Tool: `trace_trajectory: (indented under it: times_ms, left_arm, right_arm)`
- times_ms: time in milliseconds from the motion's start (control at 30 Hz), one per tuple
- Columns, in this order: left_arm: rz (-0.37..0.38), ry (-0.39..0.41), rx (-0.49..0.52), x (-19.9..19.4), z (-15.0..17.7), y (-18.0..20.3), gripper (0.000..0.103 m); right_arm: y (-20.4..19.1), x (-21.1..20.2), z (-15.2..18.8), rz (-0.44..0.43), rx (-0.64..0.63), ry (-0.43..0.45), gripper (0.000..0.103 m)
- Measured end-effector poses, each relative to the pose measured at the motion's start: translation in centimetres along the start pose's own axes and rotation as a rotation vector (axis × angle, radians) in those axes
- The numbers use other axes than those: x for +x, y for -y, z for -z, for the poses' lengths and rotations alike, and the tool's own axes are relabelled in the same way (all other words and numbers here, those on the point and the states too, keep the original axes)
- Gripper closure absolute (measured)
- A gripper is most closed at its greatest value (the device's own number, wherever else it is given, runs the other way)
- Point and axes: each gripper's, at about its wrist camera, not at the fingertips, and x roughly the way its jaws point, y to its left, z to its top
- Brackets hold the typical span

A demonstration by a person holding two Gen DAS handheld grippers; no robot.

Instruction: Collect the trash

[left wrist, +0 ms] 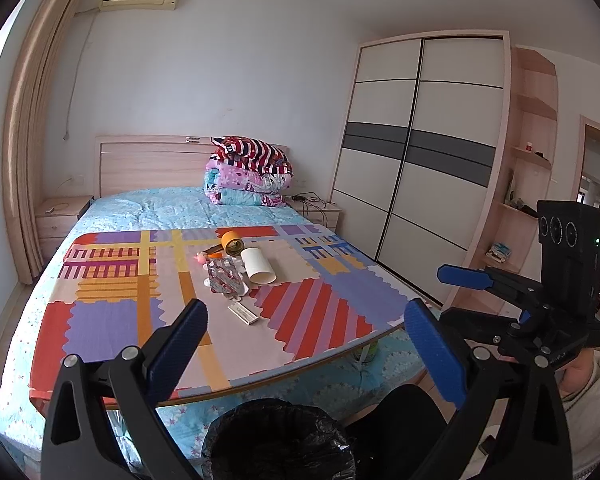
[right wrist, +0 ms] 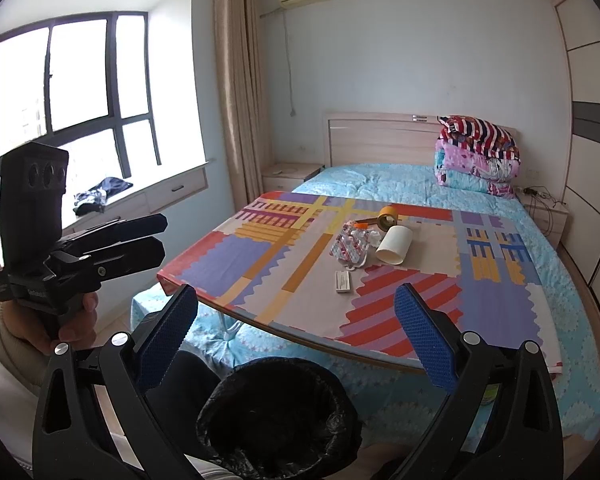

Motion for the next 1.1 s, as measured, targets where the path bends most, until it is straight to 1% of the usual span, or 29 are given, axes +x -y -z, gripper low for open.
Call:
trace_trajectory:
  times_ms: [567,700,1100]
  left_arm:
    - [-0.001,0.001,-0.005,0.1,0.0,-0.3,0.008]
    - [0.001,-0.001,0.001,0.0,0.1,0.3,0.008]
    - [0.000,0.000,-0.001,0.0,0.2,0.6,0.008]
  right_arm:
    - [0.0,0.0,0.1,-0.001,0.003,0.000,0.003]
    - [0.1,0.1,0.1,-0.001,0.008,-0.002,0.003]
    - [0.2,0.1,0.2,0.001,0.013,-0.002,0.003]
